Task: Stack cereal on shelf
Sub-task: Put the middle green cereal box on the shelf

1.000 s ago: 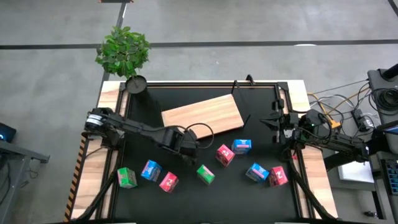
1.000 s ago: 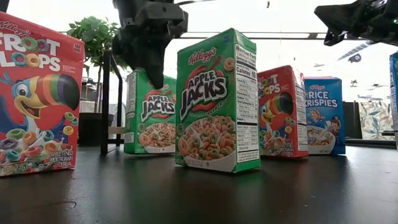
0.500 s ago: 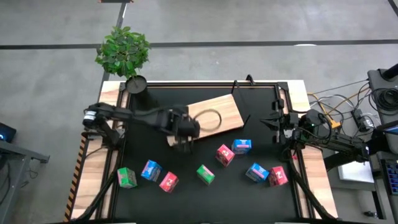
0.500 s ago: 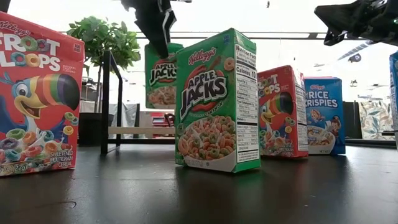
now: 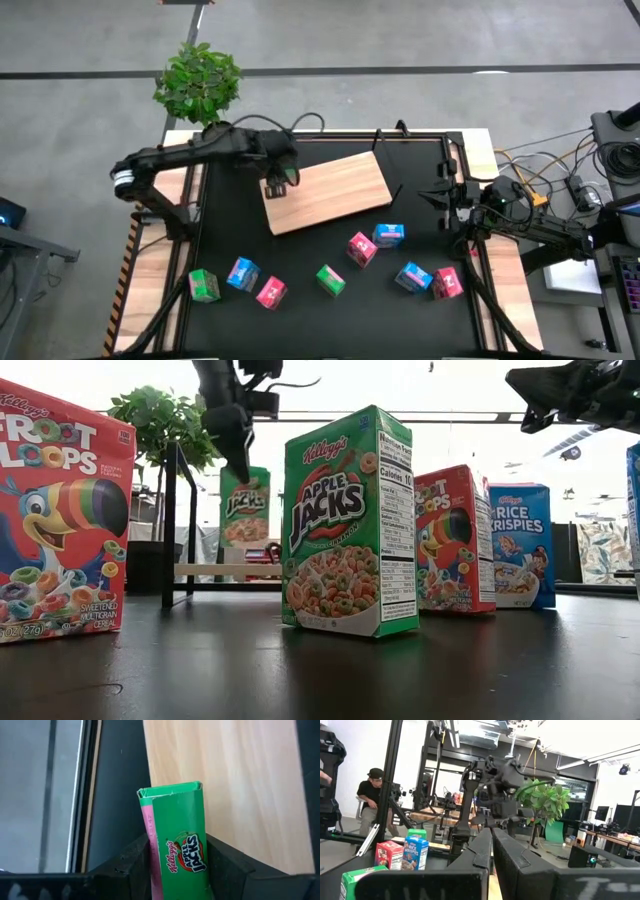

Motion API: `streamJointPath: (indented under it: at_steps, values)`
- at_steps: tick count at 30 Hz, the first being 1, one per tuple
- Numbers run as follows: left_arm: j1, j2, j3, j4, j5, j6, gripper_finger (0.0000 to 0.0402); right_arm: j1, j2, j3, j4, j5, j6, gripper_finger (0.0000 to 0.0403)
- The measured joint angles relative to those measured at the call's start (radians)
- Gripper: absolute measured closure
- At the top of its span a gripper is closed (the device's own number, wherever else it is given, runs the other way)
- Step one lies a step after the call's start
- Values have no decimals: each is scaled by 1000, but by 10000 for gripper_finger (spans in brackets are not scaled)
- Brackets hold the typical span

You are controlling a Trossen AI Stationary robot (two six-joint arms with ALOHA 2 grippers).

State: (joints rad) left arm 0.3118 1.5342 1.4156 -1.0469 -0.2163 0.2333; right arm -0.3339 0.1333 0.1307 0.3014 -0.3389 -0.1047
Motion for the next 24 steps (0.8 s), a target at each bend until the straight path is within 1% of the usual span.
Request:
streamJointPath:
  at_steps: [6,10,17,24]
  values:
    - [56,-54,-86,49,72,21,249,0,0,0,4,0,0,394]
    - [74,-65,-130,82,73,31,249,0,0,0,4,0,0,394]
    - [73,-57,-175,133,72,56,249,0,0,0,4,0,0,394]
    - [73,-57,-178,134,72,65,247,0,0,0,4,0,0,394]
